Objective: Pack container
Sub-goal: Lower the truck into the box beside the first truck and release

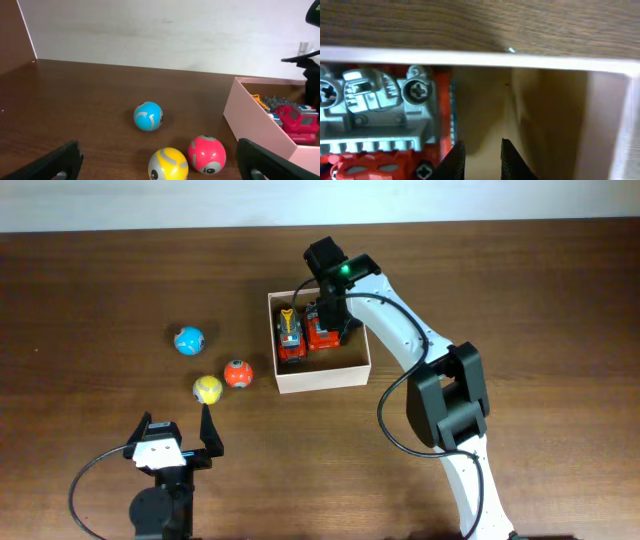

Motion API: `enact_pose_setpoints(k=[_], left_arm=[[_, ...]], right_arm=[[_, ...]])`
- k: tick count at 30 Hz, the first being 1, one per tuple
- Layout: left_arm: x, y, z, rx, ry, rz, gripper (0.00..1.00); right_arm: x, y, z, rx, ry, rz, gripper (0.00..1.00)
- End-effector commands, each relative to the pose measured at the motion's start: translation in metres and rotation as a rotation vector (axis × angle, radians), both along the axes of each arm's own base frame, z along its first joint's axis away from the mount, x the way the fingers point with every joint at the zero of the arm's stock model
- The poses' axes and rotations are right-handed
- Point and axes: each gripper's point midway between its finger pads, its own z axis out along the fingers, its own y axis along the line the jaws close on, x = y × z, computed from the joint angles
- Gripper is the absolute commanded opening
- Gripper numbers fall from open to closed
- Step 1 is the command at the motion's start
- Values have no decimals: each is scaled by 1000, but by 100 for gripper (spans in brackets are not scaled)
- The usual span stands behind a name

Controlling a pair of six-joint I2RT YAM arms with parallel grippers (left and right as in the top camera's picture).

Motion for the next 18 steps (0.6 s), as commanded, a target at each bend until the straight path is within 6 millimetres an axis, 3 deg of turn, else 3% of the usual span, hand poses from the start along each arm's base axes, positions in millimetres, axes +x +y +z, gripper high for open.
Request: enact_pose_setpoints(k=[1,18], left_arm=[[0,-1,0,15,-1,-10,99],[0,-1,0,15,-1,-10,99]], right_arm=[[9,-9,14,-36,-47,-28,19],[9,-37,14,-52,-58,-268,17]])
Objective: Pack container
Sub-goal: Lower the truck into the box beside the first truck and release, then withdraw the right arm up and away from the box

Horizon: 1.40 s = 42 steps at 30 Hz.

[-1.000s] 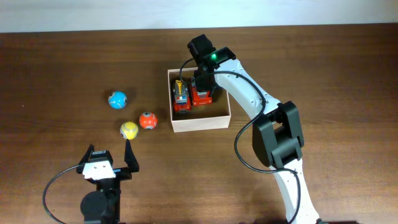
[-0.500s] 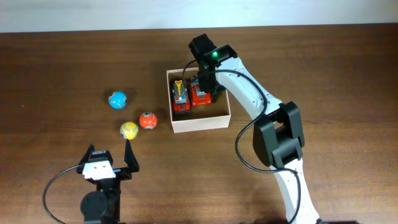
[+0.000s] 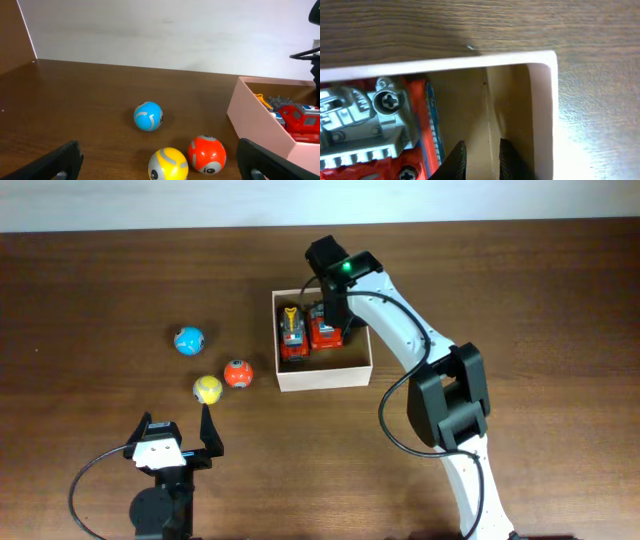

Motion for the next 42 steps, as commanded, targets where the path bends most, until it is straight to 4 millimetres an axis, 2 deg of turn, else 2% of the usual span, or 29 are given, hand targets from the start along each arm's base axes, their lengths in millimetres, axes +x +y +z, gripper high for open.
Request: enact_pose_setpoints(k=[1,8,12,16,21,24,27,29,30,31,32,34,38,42], left_arm=[[0,-1,0,15,-2,-10,99],[0,-1,0,15,-2,-10,99],[0,-1,0,15,-2,-10,99],[0,-1,0,15,-2,-10,99],[0,-1,0,15,-2,-10,99],[0,-1,0,15,-2,-10,99],[0,-1,0,15,-2,-10,99],[0,-1,0,15,-2,-10,99],[0,-1,0,15,-2,-10,99],[0,-1,0,15,-2,-10,99],[0,-1,0,15,-2,-10,99],[0,-1,0,15,-2,-10,99],[0,-1,0,15,-2,-10,99],[0,-1,0,15,-2,-10,99]], right_arm=[[9,-17,9,-10,-39,-95,15],[11,-17,9,-6,-45,-96,15],[14,-9,16,16,-39,-6,27],[17,-1,43,55,-64,37,40],[16,1,100,95,-116,43,41],[15,-4,136,99,-164,56,42],[16,-26,171,75,-231,17,47],[19,-50,190,53,-272,-30,61],[20,-60,195,48,-282,-49,64],[21,-77,201,45,-294,-90,80],[22,-93,204,46,-300,-142,91],[23,-126,206,47,-302,-250,99],[20,-197,202,48,-278,-436,99],[14,-241,196,103,-240,-528,99]])
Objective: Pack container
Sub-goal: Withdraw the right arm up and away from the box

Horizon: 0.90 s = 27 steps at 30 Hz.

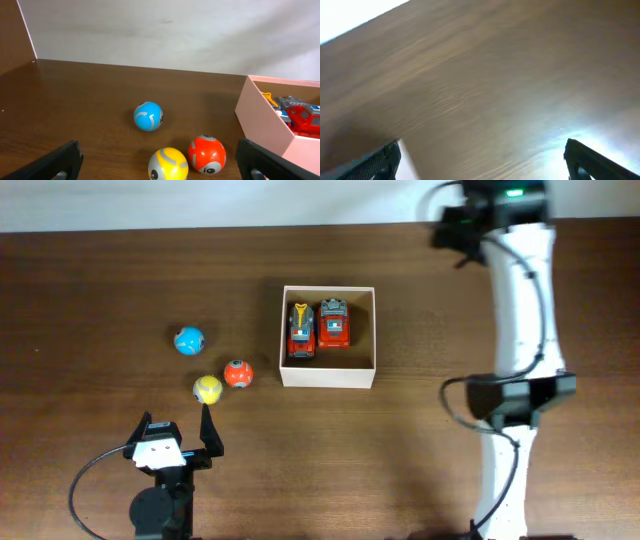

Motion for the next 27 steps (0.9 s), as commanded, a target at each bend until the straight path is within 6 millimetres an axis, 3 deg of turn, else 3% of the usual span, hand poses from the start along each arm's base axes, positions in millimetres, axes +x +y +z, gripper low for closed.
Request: enact_pose_setpoints(k=[1,6,15,18,19,21,27], left_arm=[[0,-1,0,15,-2,-10,99],[0,-1,0,15,-2,-10,99],[0,4,5,17,-23,19,99],[1,-8,26,13,-108,-48,99],[0,-24,49,19,-201,-139,99],[-5,-40,71,85,-293,-232,99],[-4,-44,92,180,-201,-254,99]], right_arm=[[-9,-38,13,67,-33,-103,99],[-19,-84,12,73,-27,-200,99],[-25,-101,9,131,-22,-232,99],[-25,-101,9,131,-22,-232,99],[-25,-101,9,131,-22,-232,99],[-25,-101,9,131,-22,-232,99],[-25,-101,9,131,-22,-232,99]])
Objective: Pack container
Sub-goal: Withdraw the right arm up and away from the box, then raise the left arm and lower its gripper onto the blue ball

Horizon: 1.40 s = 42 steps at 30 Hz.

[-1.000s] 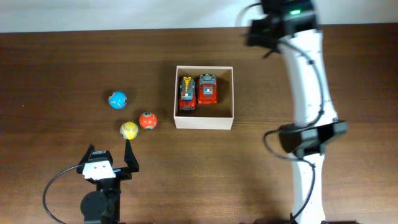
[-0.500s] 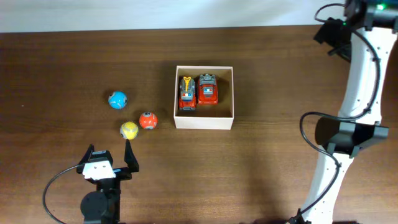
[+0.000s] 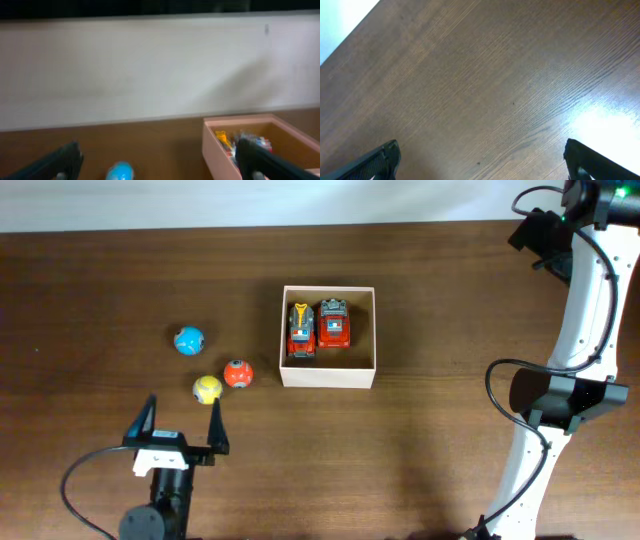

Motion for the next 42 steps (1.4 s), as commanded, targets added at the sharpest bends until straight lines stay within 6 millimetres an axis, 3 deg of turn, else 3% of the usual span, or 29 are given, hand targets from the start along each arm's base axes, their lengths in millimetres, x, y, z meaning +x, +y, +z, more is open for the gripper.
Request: enact_pose_setpoints(k=[1,9,16,22,27,31,38,42], left_arm=[[2,-9,25,115,70,-42,99],[53,-7,58,174,508,-71,99],[100,-9,57,147,869,-118,99],[112,-34,23,24,1037,-265,99],[133,-40,-1,0,1078,-306,99],[151,-37,-9,4,1059,-288,99],[179,25,-48,-18,1130,133,99],[186,34,-76,-17,1188,196,99]], right_arm=[[-4,1,15,0,-37,-10,99],[-3,1,15,0,-37,-10,99],[-3,1,15,0,-37,-10,99],[-3,1,15,0,-37,-10,99],[-3,1,15,0,-37,-10,99],[-4,1,15,0,-37,-10,99],[-4,1,15,0,-37,-10,99],[-3,1,15,0,-37,-10,99]])
